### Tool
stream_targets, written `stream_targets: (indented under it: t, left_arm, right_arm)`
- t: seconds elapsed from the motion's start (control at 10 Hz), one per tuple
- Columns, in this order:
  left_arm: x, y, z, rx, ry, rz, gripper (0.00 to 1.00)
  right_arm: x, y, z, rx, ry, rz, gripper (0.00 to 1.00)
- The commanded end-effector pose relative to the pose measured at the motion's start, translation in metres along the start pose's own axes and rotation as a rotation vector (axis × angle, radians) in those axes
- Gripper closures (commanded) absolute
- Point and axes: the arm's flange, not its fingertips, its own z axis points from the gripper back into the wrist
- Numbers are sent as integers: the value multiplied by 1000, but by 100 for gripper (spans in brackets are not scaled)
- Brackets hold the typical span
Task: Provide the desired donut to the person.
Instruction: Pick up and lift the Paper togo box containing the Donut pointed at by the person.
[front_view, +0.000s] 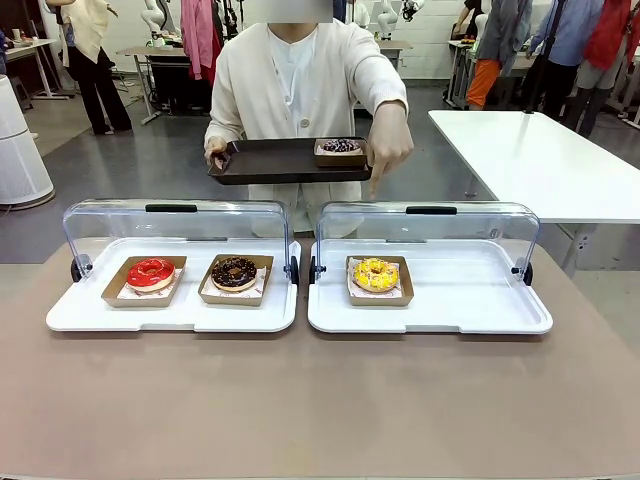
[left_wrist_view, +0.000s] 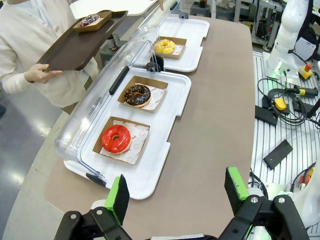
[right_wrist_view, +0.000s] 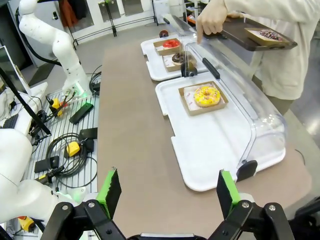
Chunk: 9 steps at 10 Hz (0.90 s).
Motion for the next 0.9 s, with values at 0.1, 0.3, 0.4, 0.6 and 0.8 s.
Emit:
stream_targets:
  t: [0.1, 0.3, 0.4, 0.6, 0.8]
  left_arm:
    - [1, 0, -1, 3, -11, -10, 0]
    - [1, 0, -1, 3, -11, -10, 0]
    - [1, 0, -1, 3, -11, -10, 0]
    - [1, 0, -1, 3, -11, -10, 0]
    - [1, 0, -1, 3, -11, -10, 0]
  right_arm:
    - [0, 0, 2, -4, -3, 0, 0]
    - [0, 0, 2, -4, -3, 0, 0]
    - [0, 0, 2, -4, -3, 0, 0]
    - [0, 0, 2, -4, -3, 0, 0]
    - [0, 0, 2, -4, -3, 0, 0]
